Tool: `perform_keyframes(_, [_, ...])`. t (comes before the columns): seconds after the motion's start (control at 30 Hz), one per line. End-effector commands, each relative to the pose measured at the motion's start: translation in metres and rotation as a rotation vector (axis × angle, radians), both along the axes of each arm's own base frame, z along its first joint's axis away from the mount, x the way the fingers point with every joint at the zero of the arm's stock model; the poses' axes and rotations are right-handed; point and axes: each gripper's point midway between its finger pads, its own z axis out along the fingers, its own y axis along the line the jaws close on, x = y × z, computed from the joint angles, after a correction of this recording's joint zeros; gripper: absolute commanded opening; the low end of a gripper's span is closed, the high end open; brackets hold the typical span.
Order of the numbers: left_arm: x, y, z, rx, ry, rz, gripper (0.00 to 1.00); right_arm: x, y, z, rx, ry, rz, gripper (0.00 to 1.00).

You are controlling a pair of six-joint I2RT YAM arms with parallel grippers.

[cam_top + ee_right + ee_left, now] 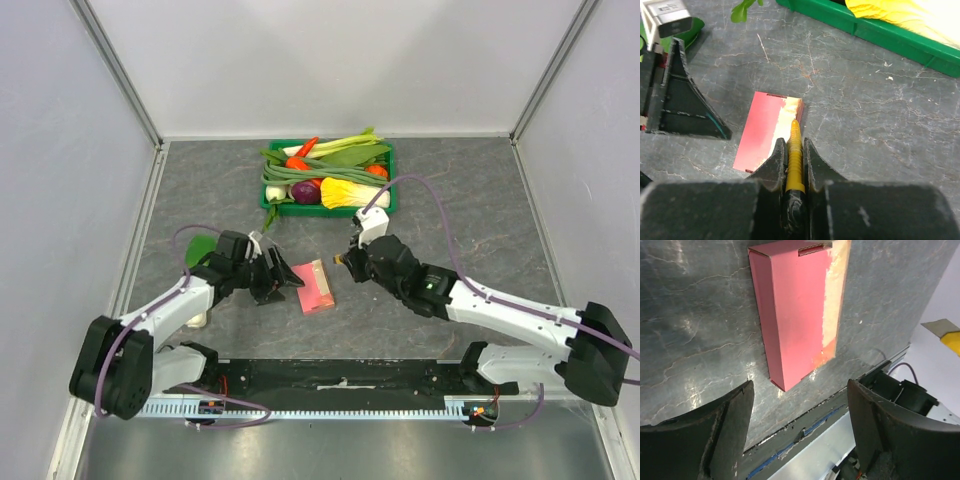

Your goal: Unpack the express box

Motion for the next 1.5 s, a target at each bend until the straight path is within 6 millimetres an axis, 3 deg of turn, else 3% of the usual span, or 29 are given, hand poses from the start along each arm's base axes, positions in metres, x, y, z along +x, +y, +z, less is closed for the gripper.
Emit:
perform_keyframes(0.0, [0.018, -0.009, -0.013, 0.065, -0.048, 0.002, 0.79, 0.005, 0.015, 0.009, 0.033, -0.078, -0.058, 0.0])
perform_keyframes(0.13, [0.019, -0.018, -0.034, 0.116, -0.028, 0.002, 0.77, 0.002, 0.023, -0.003, 0.018, -0.066, -0.069, 0.0])
perform_keyframes(0.33, [0.043, -0.027, -0.04, 0.103, -0.06, 0.083, 0.75, 0.002, 0.032, -0.019, 0.011, -0.073, -0.079, 0.0])
perform_keyframes(0.47, [0.055, -0.017, -0.046, 0.18, -0.066, 0.163, 0.71, 0.006, 0.035, -0.03, -0.015, -0.072, -0.09, 0.0])
perform_keyframes(0.6, [0.046, 0.0, -0.068, 0.299, 0.032, 0.19, 0.54, 0.011, 0.036, -0.037, -0.042, -0.073, -0.111, 0.0])
perform_keyframes(0.8, [0.024, 0.005, -0.098, 0.354, 0.194, 0.19, 0.26, 0.015, 0.041, -0.046, -0.056, -0.062, -0.124, 0.0])
perform_keyframes(1.1, [0.014, 0.014, -0.112, 0.407, 0.251, 0.189, 0.17, 0.022, 0.034, -0.047, -0.078, -0.083, -0.183, 0.0])
perform_keyframes(1.47, [0.009, 0.021, -0.123, 0.47, 0.254, 0.127, 0.16, 0.034, 0.038, -0.041, -0.124, -0.131, -0.187, 0.0])
